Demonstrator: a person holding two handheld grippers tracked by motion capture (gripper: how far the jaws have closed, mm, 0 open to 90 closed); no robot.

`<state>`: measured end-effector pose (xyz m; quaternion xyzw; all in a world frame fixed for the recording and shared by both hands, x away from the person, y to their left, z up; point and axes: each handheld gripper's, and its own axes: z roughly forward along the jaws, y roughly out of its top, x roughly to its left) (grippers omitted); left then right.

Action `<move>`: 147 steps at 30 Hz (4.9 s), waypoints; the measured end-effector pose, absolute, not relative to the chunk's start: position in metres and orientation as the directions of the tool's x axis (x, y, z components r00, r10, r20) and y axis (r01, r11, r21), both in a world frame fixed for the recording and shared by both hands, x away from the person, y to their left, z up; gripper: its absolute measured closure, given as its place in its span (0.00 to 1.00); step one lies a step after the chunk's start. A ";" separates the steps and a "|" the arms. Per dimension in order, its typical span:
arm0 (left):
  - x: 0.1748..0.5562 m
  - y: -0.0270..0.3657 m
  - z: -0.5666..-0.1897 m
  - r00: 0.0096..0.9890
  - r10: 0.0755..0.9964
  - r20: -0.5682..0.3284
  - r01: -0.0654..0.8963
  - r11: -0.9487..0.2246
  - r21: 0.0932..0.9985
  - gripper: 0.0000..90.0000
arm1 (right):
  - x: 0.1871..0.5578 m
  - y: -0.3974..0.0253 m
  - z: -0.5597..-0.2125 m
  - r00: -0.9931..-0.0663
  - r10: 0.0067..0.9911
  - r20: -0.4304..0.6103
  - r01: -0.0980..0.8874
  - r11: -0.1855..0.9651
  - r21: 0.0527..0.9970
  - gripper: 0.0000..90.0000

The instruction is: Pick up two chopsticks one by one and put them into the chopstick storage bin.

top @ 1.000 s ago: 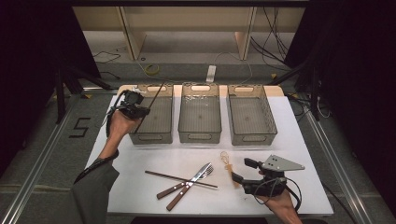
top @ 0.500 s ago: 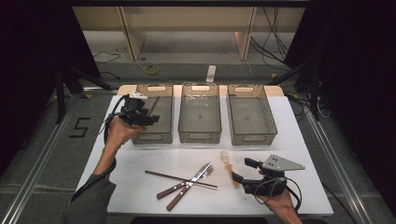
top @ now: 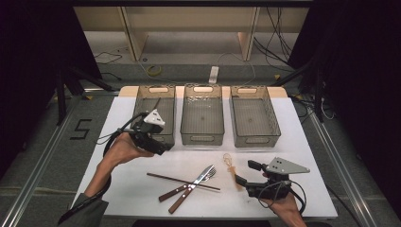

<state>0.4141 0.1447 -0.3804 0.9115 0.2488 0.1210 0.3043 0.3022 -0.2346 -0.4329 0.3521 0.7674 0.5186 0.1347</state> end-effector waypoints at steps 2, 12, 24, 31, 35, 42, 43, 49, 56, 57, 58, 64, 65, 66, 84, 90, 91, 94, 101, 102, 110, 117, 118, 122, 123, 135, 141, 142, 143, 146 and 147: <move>0.409 0.138 -0.388 0.868 0.491 0.071 0.367 -0.733 0.573 0.28 | 0.302 -0.234 -0.433 -0.718 0.678 0.157 0.399 0.216 0.891 0.29; 0.398 0.116 -0.423 0.918 0.386 0.094 0.313 -0.849 0.425 0.24 | 0.302 -0.235 -0.433 -0.722 0.674 0.158 0.399 0.219 0.890 0.29; 0.391 0.106 -0.441 0.948 0.309 0.078 0.267 -0.903 0.337 0.30 | 0.302 -0.234 -0.433 -0.724 0.672 0.155 0.402 0.228 0.887 0.29; 0.389 0.104 -0.448 0.961 0.269 0.066 0.238 -0.923 0.302 0.42 | 0.302 -0.233 -0.433 -0.725 0.671 0.157 0.405 0.230 0.885 0.29; 0.388 0.102 -0.451 0.968 0.245 0.045 0.223 -0.933 0.281 0.49 | 0.302 -0.233 -0.433 -0.725 0.671 0.157 0.405 0.231 0.885 0.29; 0.388 0.102 -0.453 0.977 0.210 0.042 0.191 -0.944 0.270 0.60 | 0.302 -0.233 -0.433 -0.726 0.670 0.156 0.405 0.233 0.884 0.29; 0.388 0.102 -0.454 0.978 0.205 0.042 0.186 -0.945 0.269 0.61 | 0.302 -0.233 -0.433 -0.725 0.671 0.155 0.405 0.234 0.884 0.29; 0.387 0.099 -0.458 0.986 0.163 0.028 0.150 -0.955 0.256 0.70 | 0.302 -0.233 -0.434 -0.726 0.670 0.155 0.406 0.236 0.883 0.29; 0.386 0.098 -0.460 0.991 0.131 0.021 0.122 -0.961 0.249 0.81 | 0.302 -0.233 -0.434 -0.726 0.669 0.155 0.409 0.240 0.880 0.29; 0.385 0.098 -0.460 0.992 0.128 0.017 0.120 -0.960 0.251 0.83 | 0.302 -0.233 -0.434 -0.726 0.670 0.157 0.412 0.240 0.879 0.30; 0.384 0.098 -0.460 0.992 0.124 0.016 0.116 -0.961 0.253 0.85 | 0.302 -0.233 -0.434 -0.727 0.669 0.157 0.412 0.241 0.879 0.30; 0.383 0.098 -0.460 0.995 0.094 0.014 0.087 -0.964 0.251 0.92 | 0.302 -0.233 -0.434 -0.728 0.667 0.158 0.412 0.243 0.878 0.30; 0.383 0.098 -0.460 0.996 0.088 0.019 0.080 -0.965 0.251 0.92 | 0.302 -0.233 -0.434 -0.728 0.667 0.158 0.412 0.242 0.878 0.30; 0.382 0.098 -0.460 0.996 0.082 0.024 0.074 -0.965 0.250 0.93 | 0.302 -0.233 -0.434 -0.728 0.667 0.158 0.413 0.242 0.878 0.30; 0.383 0.100 -0.442 0.989 0.134 0.066 0.103 -0.931 0.349 0.94 | 0.303 -0.233 -0.434 -0.728 0.667 0.158 0.412 0.241 0.879 0.30; 0.385 0.103 -0.434 0.978 0.191 0.082 0.144 -0.907 0.395 0.94 | 0.302 -0.233 -0.434 -0.729 0.667 0.156 0.410 0.243 0.879 0.30; 0.386 0.103 -0.432 0.976 0.199 0.086 0.148 -0.902 0.405 0.94 | 0.302 -0.233 -0.434 -0.728 0.667 0.157 0.411 0.242 0.879 0.30; 0.387 0.104 -0.428 0.964 0.247 0.097 0.182 -0.880 0.439 0.94 | 0.302 -0.233 -0.434 -0.728 0.667 0.158 0.412 0.242 0.879 0.30; 0.395 0.112 -0.415 0.905 0.412 0.109 0.294 -0.789 0.539 0.94 | 0.302 -0.233 -0.434 -0.728 0.667 0.158 0.412 0.242 0.878 0.30; 0.396 0.114 -0.413 0.897 0.430 0.104 0.309 -0.777 0.548 0.94 | 0.302 -0.233 -0.434 -0.728 0.667 0.158 0.412 0.242 0.878 0.30; 0.405 0.127 -0.404 0.819 0.569 0.078 0.419 -0.686 0.595 0.94 | 0.303 -0.233 -0.435 -0.729 0.667 0.157 0.414 0.245 0.877 0.30; 0.410 0.136 -0.398 0.769 0.637 0.056 0.470 -0.623 0.625 0.94 | 0.303 -0.233 -0.435 -0.728 0.667 0.158 0.415 0.245 0.876 0.30; 0.411 0.137 -0.397 0.762 0.646 0.053 0.476 -0.613 0.631 0.94 | 0.303 -0.233 -0.435 -0.728 0.667 0.158 0.415 0.245 0.876 0.30; 0.414 0.145 -0.391 0.731 0.681 0.037 0.502 -0.575 0.646 0.94 | 0.303 -0.232 -0.435 -0.726 0.669 0.158 0.417 0.246 0.875 0.30; 0.415 0.147 -0.389 0.727 0.686 0.016 0.515 -0.561 0.648 0.94 | 0.303 -0.232 -0.435 -0.727 0.669 0.158 0.416 0.246 0.875 0.30; 0.440 0.169 -0.375 0.639 0.768 -0.045 0.588 -0.450 0.672 0.94 | 0.303 -0.234 -0.436 -0.719 0.678 0.155 0.419 0.245 0.874 0.30; 0.455 0.178 -0.371 0.605 0.793 -0.070 0.613 -0.408 0.677 0.94 | 0.304 -0.234 -0.437 -0.717 0.678 0.160 0.424 0.243 0.873 0.30; 0.458 0.178 -0.370 0.602 0.795 -0.068 0.614 -0.407 0.676 0.94 | 0.304 -0.234 -0.437 -0.717 0.678 0.160 0.424 0.242 0.873 0.30; 0.460 0.178 -0.369 0.597 0.800 -0.068 0.618 -0.404 0.675 0.94 | 0.304 -0.234 -0.437 -0.716 0.679 0.162 0.426 0.241 0.872 0.30; 0.468 0.180 -0.363 0.587 0.808 -0.057 0.619 -0.402 0.674 0.94 | 0.304 -0.234 -0.437 -0.717 0.678 0.162 0.424 0.240 0.873 0.30; 0.471 0.180 -0.361 0.583 0.811 -0.053 0.619 -0.400 0.676 0.94 | 0.304 -0.234 -0.437 -0.718 0.676 0.164 0.425 0.240 0.873 0.30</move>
